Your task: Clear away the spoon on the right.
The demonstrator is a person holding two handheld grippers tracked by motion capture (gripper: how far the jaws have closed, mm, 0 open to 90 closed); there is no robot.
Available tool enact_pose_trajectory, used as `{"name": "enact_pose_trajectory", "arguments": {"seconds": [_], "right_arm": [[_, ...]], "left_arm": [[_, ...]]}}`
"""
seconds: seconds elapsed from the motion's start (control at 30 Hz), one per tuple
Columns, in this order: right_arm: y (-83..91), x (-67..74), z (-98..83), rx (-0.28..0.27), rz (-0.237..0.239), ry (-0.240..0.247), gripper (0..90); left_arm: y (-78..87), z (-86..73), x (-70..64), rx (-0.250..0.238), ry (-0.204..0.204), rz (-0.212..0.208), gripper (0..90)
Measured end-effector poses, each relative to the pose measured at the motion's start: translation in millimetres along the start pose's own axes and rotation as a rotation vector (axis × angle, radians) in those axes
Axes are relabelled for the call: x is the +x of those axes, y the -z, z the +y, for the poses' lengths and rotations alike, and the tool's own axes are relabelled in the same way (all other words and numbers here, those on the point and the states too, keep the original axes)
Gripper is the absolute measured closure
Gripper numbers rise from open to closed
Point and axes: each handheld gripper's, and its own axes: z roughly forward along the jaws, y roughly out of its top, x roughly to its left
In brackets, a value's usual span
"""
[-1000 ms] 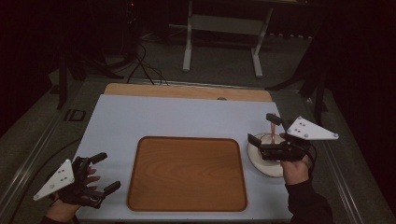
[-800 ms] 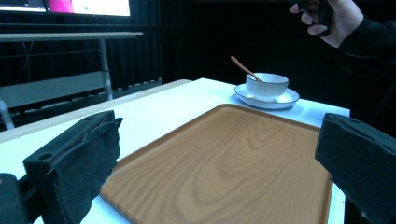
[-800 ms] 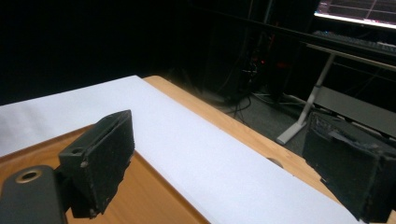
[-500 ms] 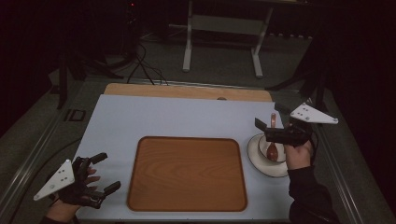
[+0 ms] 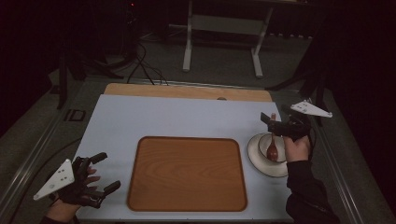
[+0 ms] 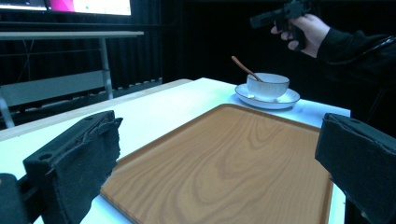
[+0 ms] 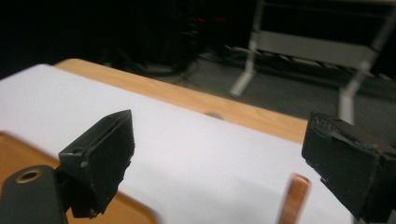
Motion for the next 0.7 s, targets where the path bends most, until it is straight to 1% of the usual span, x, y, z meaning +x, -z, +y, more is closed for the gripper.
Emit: {"name": "enact_pose_trajectory", "arguments": {"seconds": [0.03, 0.07, 0.1, 0.13, 0.2, 0.27, 0.3, 0.33, 0.4, 0.43, 0.47, 0.57, 0.67, 0.7], "right_arm": [[0.0, 0.0, 0.0, 0.000, 0.000, 0.000, 9.2], [-2.3, -1.9, -1.1, 0.011, -0.022, -0.017, 9.2], [-5.9, -6.8, -3.8, 0.024, -0.030, -0.044, 9.2], [-5.9, -6.8, -3.8, 0.024, -0.030, -0.044, 9.2], [-9.1, -10.6, -5.5, 0.045, -0.040, -0.063, 9.2], [-13.2, -13.7, -7.5, 0.072, -0.071, -0.075, 9.2], [-15.4, -15.5, -8.6, 0.086, -0.075, -0.082, 9.3], [-20.7, -16.6, -11.0, 0.135, -0.133, -0.077, 9.7], [-24.2, -18.2, -13.2, 0.163, -0.156, -0.086, 11.6], [-26.2, -19.5, -14.4, 0.178, -0.165, -0.098, 12.2], [-26.2, -19.5, -14.4, 0.178, -0.165, -0.098, 12.2], [-31.8, -23.4, -17.9, 0.213, -0.171, -0.135, 14.2], [-37.0, -26.1, -21.0, 0.246, -0.183, -0.148, 15.5], [-39.0, -27.3, -22.2, 0.260, -0.183, -0.160, 15.5]], "left_arm": [[0.1, 0.0, 0.0, 0.000, -0.001, 0.003, 0.0], [0.2, 0.1, 0.0, -0.001, 0.001, 0.003, 0.0], [0.3, 0.1, 0.1, -0.003, 0.002, 0.001, 0.0], [0.3, 0.2, 0.1, -0.002, 0.001, 0.001, 0.0], [0.1, 0.1, 0.0, -0.002, 0.001, -0.001, 0.0], [-0.3, 0.0, -0.1, -0.001, 0.001, -0.001, 0.0], [-0.3, -0.1, -0.3, 0.001, -0.001, -0.001, 0.0], [-0.4, -0.1, -0.4, 0.001, 0.000, -0.003, 0.0], [-0.4, -0.1, -0.5, 0.001, -0.001, -0.003, 0.0], [-0.3, 0.0, -0.4, 0.000, -0.001, -0.004, 0.0], [-0.3, 0.1, -0.4, 0.000, 0.000, -0.004, 0.0], [-0.3, -0.2, -0.4, 0.000, 0.002, -0.005, 0.0], [-0.5, -0.3, -0.3, 0.000, 0.004, -0.006, 0.0], [-0.6, -0.4, -0.3, 0.001, 0.004, -0.007, 0.0]]}}
